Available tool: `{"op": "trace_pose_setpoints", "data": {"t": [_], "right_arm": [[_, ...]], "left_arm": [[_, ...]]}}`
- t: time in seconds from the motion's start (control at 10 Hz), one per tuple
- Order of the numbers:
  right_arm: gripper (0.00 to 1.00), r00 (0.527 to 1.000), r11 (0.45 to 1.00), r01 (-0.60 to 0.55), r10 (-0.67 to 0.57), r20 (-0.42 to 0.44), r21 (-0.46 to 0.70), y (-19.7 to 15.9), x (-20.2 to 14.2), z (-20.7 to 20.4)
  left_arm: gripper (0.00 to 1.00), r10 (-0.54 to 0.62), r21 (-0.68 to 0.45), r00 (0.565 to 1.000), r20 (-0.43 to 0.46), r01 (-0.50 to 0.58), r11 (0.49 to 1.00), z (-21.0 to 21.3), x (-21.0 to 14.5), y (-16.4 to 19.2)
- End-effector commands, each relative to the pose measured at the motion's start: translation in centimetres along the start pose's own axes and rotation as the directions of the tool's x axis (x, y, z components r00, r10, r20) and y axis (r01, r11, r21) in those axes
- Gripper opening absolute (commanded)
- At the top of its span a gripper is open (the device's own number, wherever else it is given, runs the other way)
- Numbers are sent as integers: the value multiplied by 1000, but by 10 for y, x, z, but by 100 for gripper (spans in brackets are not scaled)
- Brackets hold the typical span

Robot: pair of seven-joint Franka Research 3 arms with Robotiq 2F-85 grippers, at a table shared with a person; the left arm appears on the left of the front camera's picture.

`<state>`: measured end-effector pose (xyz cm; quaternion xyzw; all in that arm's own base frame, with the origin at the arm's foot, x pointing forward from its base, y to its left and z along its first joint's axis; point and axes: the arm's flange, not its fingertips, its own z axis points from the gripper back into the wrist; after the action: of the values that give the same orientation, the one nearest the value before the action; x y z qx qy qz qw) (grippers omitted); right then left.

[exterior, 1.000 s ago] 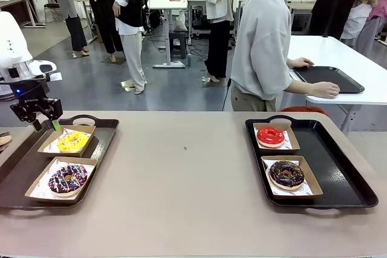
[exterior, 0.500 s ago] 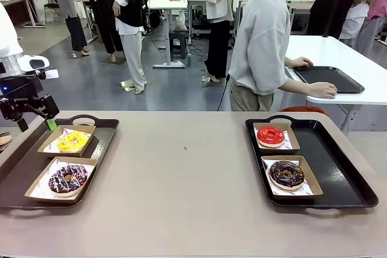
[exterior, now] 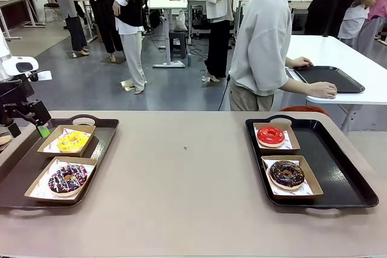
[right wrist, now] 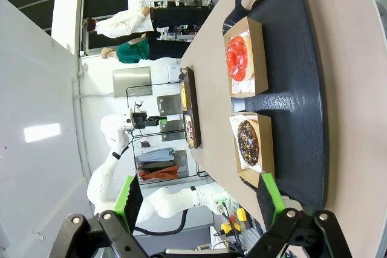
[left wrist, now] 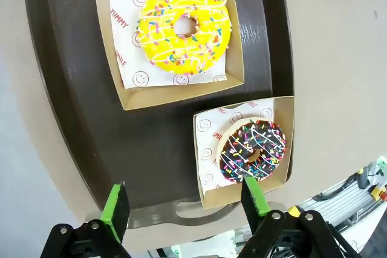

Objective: Individually package the donuts and arrange them on the tray.
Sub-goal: Place the picked Paper togo box on the Handle tray.

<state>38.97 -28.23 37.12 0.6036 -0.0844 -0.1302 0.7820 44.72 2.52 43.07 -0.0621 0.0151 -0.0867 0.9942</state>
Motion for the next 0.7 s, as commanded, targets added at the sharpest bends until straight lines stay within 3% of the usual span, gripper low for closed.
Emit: {"op": "trace_pose_setpoints", "data": {"t": [0.0,0.6], "right_arm": [[100,1000,1000,2,-2,0,-1,0,-1,0],[100,1000,1000,2,-2,0,-1,0,-1,0]], "left_arm": [[96,-5,2,1000,-12,5,1000,-1,9,0],[96,-5,2,1000,-12,5,1000,-1,9,0]]}}
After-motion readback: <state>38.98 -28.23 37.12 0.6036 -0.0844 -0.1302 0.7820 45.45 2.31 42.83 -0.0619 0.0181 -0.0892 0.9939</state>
